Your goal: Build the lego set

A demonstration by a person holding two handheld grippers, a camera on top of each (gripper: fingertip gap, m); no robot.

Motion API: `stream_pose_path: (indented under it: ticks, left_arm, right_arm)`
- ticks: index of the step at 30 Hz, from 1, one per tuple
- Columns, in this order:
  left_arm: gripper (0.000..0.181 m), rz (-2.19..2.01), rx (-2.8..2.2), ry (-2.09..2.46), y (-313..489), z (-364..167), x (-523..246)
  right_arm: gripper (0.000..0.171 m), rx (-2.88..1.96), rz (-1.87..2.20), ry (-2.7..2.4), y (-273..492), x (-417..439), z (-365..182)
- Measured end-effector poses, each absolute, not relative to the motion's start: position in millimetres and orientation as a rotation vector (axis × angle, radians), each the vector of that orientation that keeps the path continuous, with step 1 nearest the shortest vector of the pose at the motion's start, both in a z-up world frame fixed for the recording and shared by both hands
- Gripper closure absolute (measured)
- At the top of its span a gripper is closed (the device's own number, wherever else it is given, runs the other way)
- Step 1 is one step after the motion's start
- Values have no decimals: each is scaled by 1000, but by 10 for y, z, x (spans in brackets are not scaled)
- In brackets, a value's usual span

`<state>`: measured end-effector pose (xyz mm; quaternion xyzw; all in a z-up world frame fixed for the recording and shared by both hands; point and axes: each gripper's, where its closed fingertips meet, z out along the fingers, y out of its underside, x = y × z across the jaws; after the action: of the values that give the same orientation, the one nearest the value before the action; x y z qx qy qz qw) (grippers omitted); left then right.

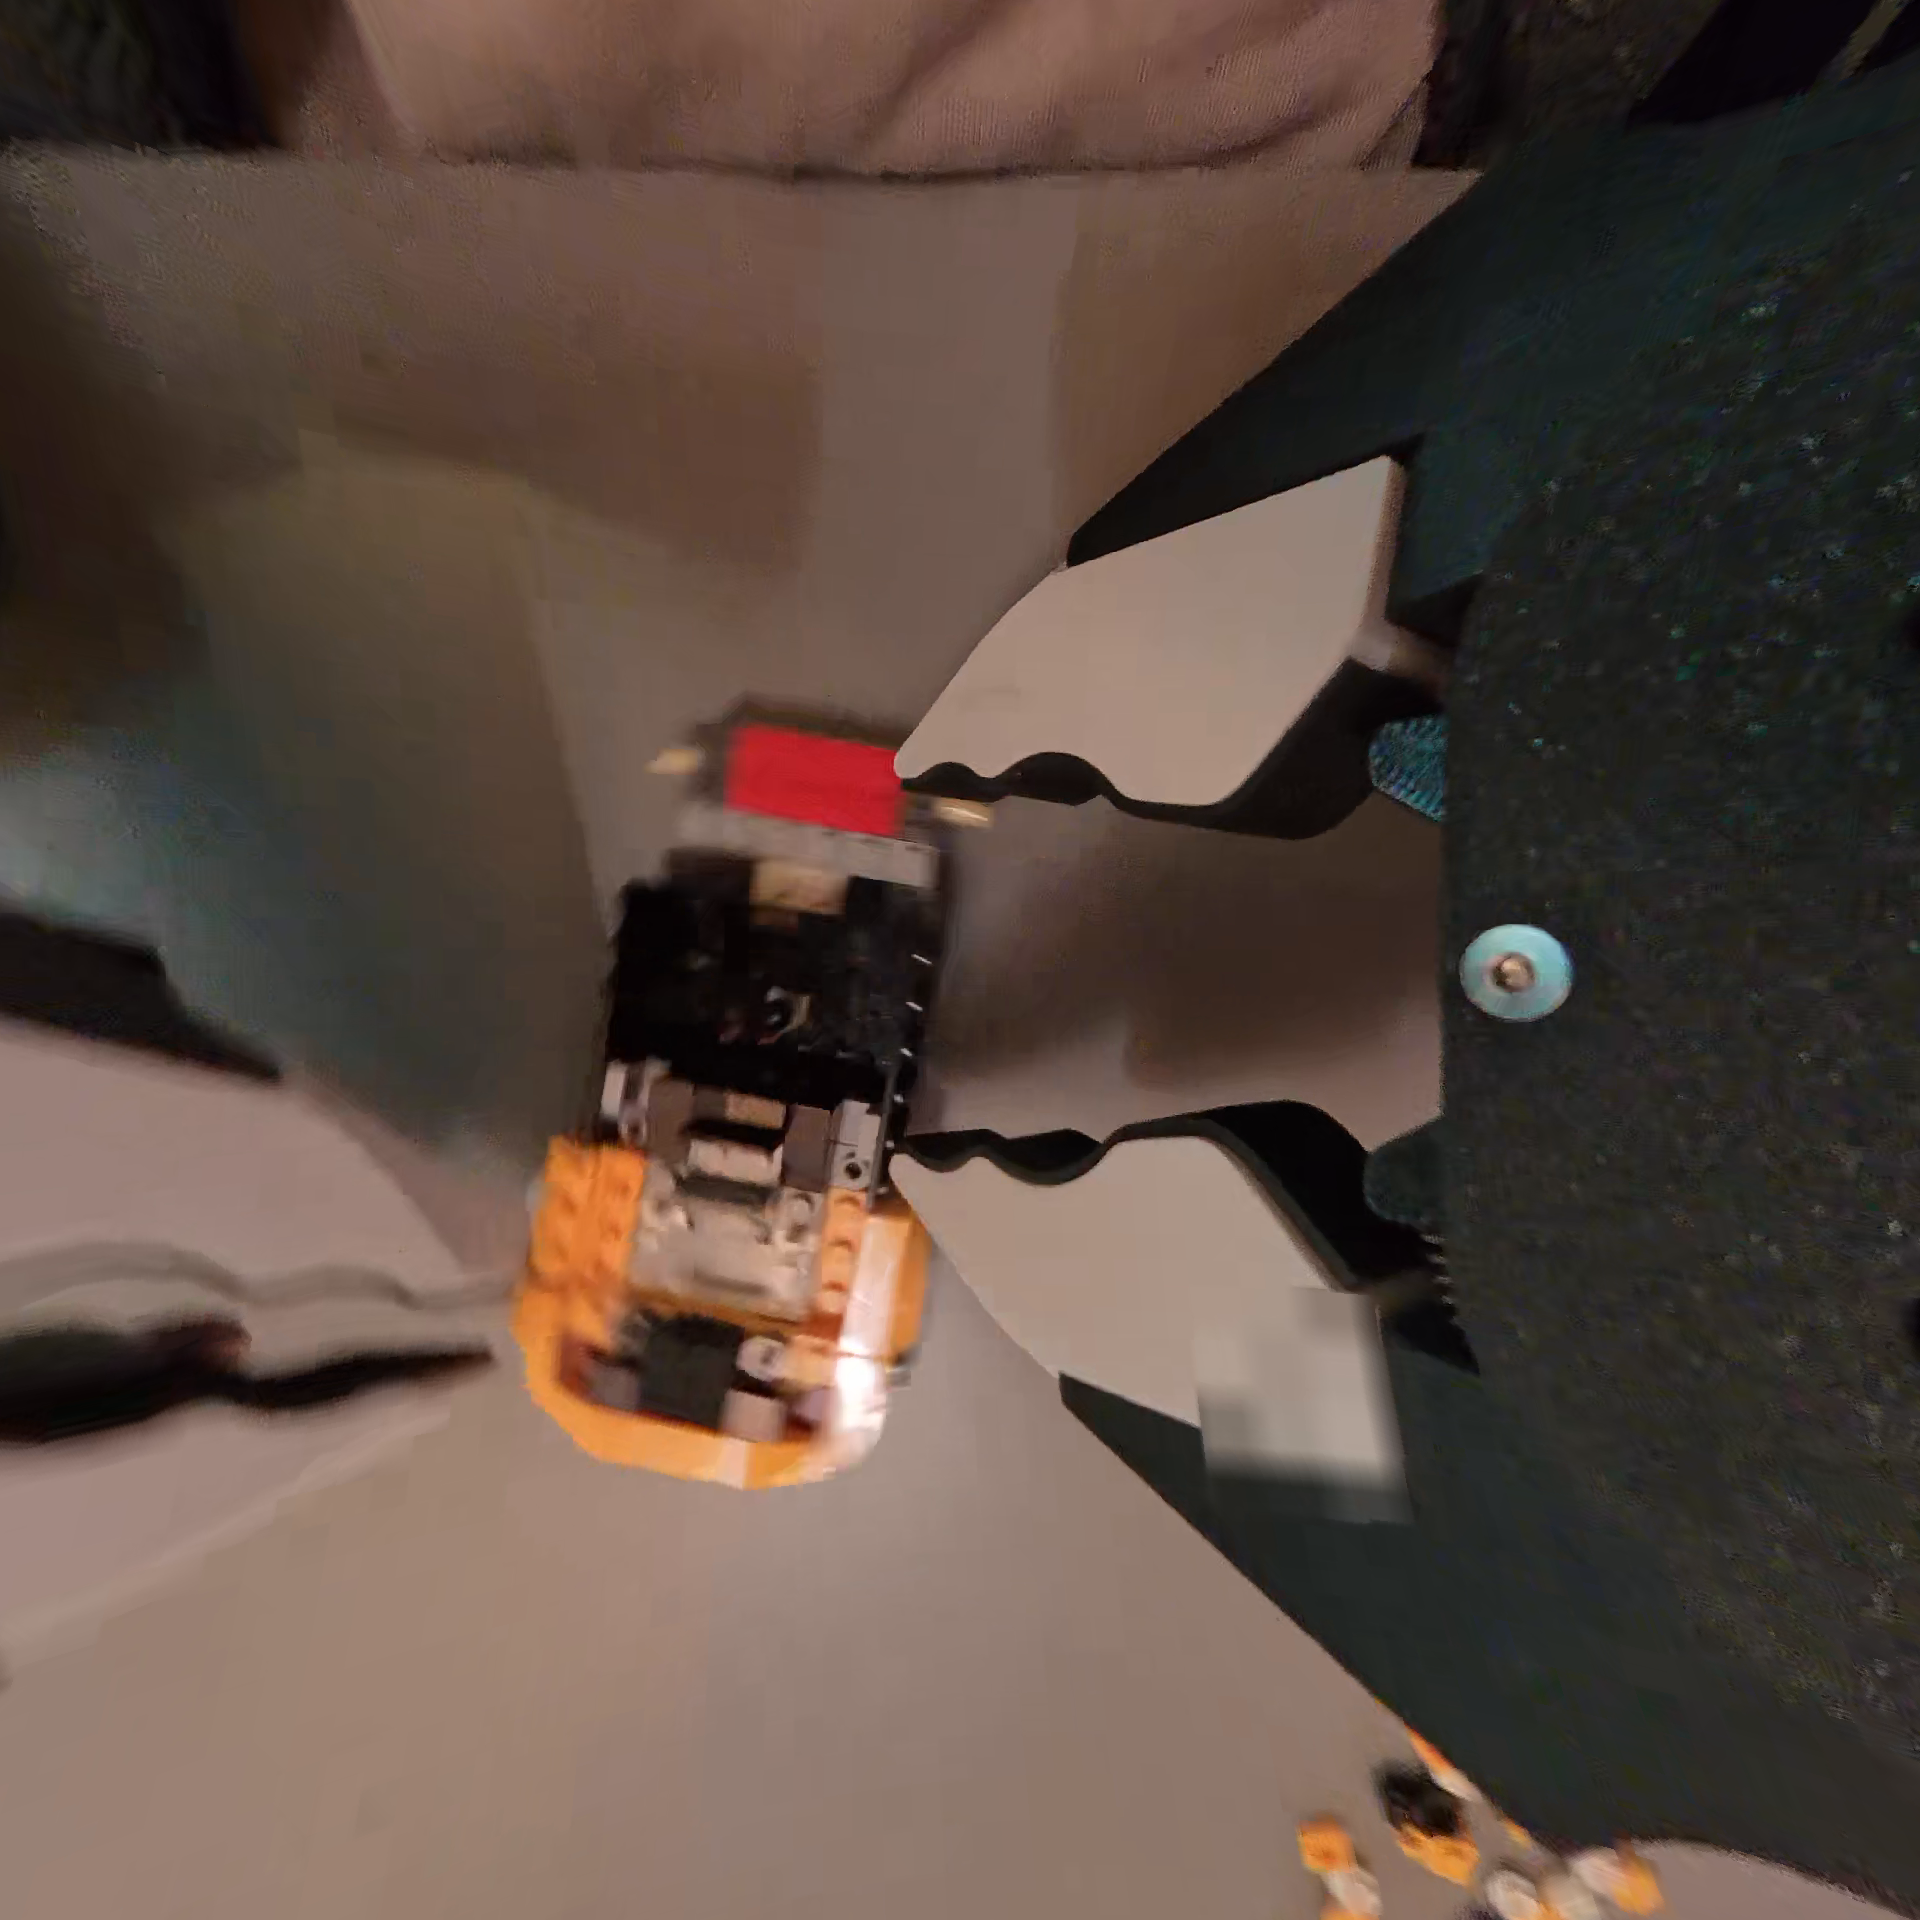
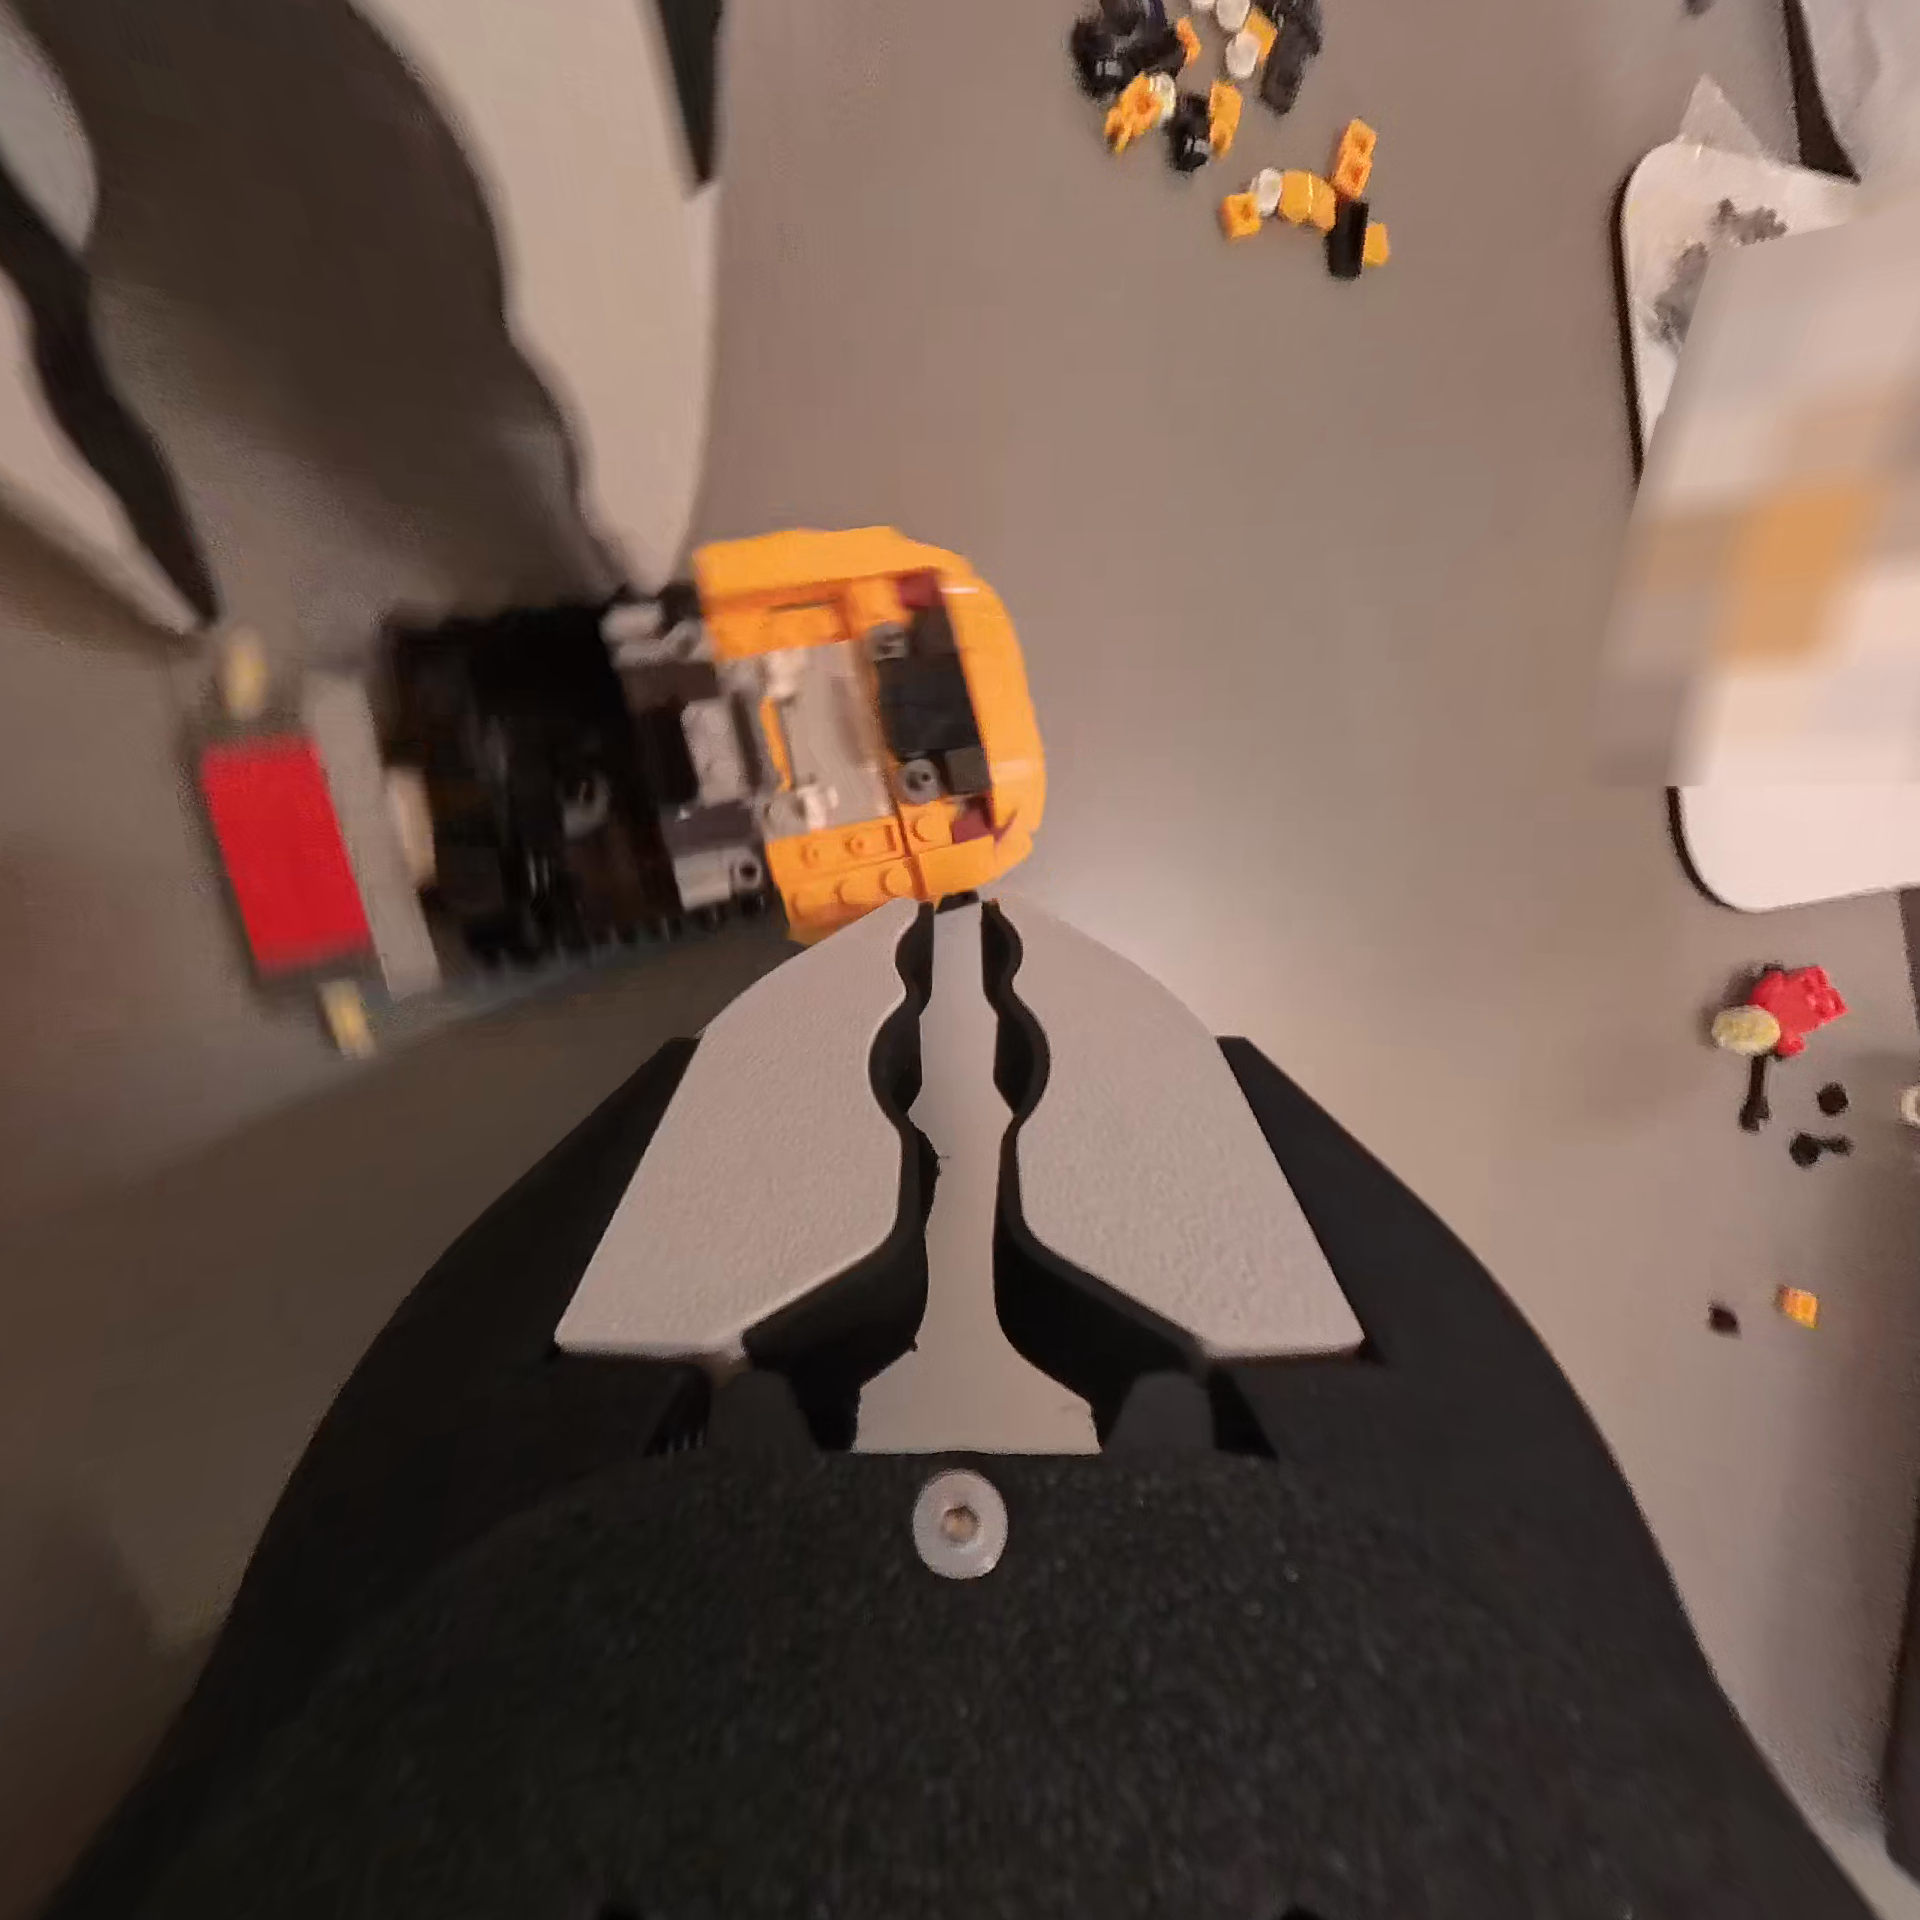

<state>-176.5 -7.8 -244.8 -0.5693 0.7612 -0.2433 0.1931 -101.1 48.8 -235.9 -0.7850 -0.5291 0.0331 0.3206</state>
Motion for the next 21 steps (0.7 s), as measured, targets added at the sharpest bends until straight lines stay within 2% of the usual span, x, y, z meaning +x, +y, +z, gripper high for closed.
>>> stream_pose_path:
  ticks: [7,10,12,18,21]
  left_arm:
    - [125,-1007,-1361,2184,-512,-2272,-1603]
    - [134,-1067,-1362,2035,-304,-2033,-1577]
    - [133,-1040,-1402,1924,-34,-1974,-1566]
    - [90,-929,-1478,1907,309,-2427,-1529]
    - [82,-867,-1449,1962,261,-2552,-1474]
  right_arm:
    - [157,-2015,538,-1310,662,-1247,-2294]
    - [156,-2004,598,-1195,708,-1164,-2195]
    - [156,-2014,586,-1160,687,-1047,-2167]
    - [151,-2053,580,-1181,393,-880,-2211]
    - [150,-2036,591,-1169,281,-863,-2223]
